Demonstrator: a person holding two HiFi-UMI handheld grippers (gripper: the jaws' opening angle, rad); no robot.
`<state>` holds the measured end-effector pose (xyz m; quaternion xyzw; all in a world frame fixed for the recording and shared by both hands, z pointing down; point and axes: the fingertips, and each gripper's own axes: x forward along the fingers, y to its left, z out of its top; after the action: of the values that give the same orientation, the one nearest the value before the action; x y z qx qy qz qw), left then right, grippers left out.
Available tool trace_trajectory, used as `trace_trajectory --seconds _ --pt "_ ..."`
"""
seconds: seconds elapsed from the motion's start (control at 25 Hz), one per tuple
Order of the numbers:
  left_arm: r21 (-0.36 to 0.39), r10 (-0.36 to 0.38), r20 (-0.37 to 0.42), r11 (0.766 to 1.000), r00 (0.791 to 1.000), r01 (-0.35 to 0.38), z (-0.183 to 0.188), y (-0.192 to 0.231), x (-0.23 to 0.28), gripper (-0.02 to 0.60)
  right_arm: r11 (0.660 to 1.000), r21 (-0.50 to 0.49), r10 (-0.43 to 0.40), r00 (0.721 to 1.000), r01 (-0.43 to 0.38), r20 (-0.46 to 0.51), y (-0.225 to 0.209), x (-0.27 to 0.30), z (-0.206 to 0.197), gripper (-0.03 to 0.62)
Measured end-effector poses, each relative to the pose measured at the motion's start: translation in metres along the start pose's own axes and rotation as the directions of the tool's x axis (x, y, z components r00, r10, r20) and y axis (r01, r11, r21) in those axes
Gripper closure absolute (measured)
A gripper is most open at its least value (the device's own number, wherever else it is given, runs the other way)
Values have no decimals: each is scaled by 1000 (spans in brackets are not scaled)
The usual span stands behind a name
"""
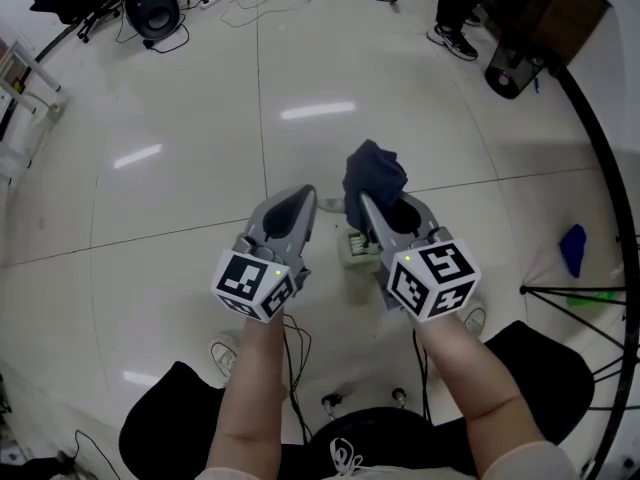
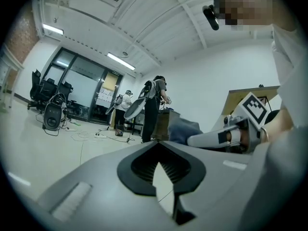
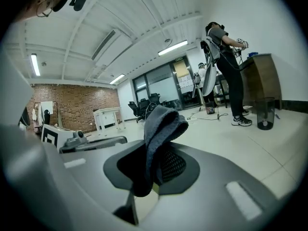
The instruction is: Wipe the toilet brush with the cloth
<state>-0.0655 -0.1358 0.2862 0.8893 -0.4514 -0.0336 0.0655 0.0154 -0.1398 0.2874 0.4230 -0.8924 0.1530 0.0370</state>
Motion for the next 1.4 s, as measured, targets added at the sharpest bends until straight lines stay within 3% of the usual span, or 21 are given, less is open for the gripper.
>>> trace_trajectory --seconds 0.28,0.64,0.76,0.96,1.0,1.08,1.16,1.24,1.32,1.4 --pt "2 17 -3 1000 1000 -17 -4 0 -1 575 993 26 -113 990 116 -81 -42 -4 -59 523" --pt "-3 -1 -10 1000 1000 1 -11 -5 0 575 963 92 -223 940 254 -259 -88 -7 -168 524" --pt "3 -7 -21 1000 1000 7 -13 -7 0 575 955 101 -230 914 277 -335 -94 -6 -207 523" --pt "-49 -11 2 999 1000 12 -2 -8 -3 575 944 172 -178 872 283 -455 -102 -14 -257 523" --pt "-50 -8 11 999 1000 9 2 -6 -5 575 936 195 -182 874 295 -450 -105 -20 -254 523" --pt "-40 0 30 999 1000 1 15 -3 -9 575 924 241 -191 904 297 -382 -106 -30 -227 523" --pt "-28 -4 48 1000 999 5 27 -2 -10 575 944 248 -156 958 216 -241 -93 -33 -173 523" --pt "-20 -28 53 999 998 29 36 -6 -6 575 988 150 -20 997 30 -72 -58 -33 -107 523" --pt "-38 -70 47 997 996 72 38 -10 1 575 984 -33 174 984 -173 30 -6 -36 -53 523" --pt "-80 -107 33 991 994 109 36 -11 6 575 928 -171 341 940 -330 36 45 -43 -24 523"
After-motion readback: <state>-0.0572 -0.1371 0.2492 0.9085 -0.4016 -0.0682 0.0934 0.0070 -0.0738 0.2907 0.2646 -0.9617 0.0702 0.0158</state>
